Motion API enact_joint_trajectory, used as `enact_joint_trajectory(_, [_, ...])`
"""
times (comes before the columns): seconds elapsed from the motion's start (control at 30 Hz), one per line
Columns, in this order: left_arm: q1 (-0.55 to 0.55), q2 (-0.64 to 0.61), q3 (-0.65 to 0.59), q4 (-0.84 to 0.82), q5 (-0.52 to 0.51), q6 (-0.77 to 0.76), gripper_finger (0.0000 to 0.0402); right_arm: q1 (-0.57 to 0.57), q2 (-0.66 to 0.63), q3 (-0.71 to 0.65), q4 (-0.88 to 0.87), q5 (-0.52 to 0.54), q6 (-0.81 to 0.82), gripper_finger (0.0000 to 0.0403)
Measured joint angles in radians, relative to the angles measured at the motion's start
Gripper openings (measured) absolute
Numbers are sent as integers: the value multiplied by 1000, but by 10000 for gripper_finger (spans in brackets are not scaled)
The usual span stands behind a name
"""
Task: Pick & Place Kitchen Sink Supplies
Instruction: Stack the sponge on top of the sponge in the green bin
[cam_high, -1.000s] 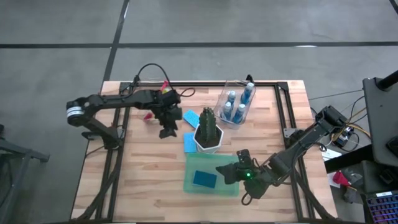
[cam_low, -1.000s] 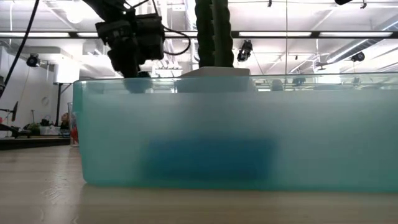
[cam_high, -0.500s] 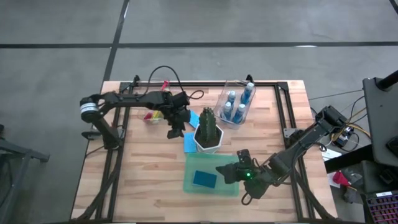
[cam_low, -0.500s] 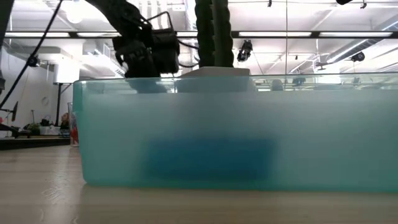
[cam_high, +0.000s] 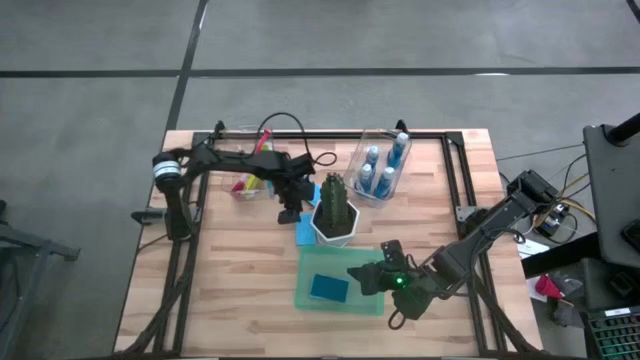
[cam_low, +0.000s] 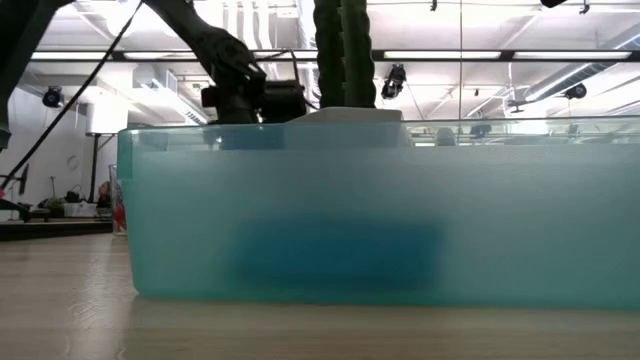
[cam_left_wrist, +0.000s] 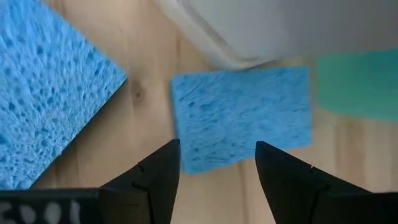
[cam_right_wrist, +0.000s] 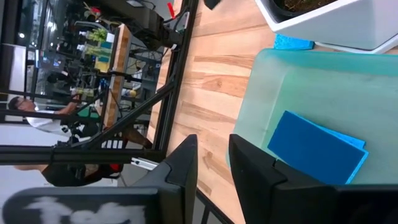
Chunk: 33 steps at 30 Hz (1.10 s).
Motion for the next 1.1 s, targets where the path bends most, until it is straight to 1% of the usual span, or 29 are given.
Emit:
enact_joint_trajectory(0.1, [0, 27, 1, 0, -29, 1, 209, 0, 0, 0, 0, 0, 0, 84])
enact_joint_trajectory(0.3, [-2, 64, -3, 23, -45, -21, 208, 0, 0, 0, -4, 0, -3, 77])
enact_joint_trajectory(0.4, [-7, 74, -3, 30, -80, -36, 197, 0, 0, 0, -7, 0, -5, 73])
enact_joint_trajectory(0.47, [-9, 78, -2, 32, -108, -39, 180, 0, 0, 0, -9, 0, -5, 72])
enact_joint_trajectory(0.53, [-9, 78, -2, 35, -114, -39, 153, 0, 0, 0, -11, 0, -5, 74])
enact_joint_trajectory(0.63, [-10, 76, -3, 40, -106, -34, 94, 0, 0, 0, -17, 0, -3, 78])
enact_joint_trajectory(0.7, [-8, 76, -3, 43, -106, -34, 43, 0, 0, 0, -30, 0, 4, 81])
enact_joint_trajectory(0.73, [-7, 76, -3, 46, -105, -36, 24, 0, 0, 0, -33, 0, 7, 83])
enact_joint_trajectory(0.77, [-8, 76, -3, 48, -105, -41, 14, 0, 0, 0, -34, 0, 8, 84])
enact_joint_trajectory(0.87, [-9, 73, -3, 27, -101, -39, 10, 0, 0, 0, -34, 0, 7, 84])
enact_joint_trajectory(1.1, [-6, 22, 4, -131, -111, 17, 1, 0, 0, 0, -44, 0, 0, 71])
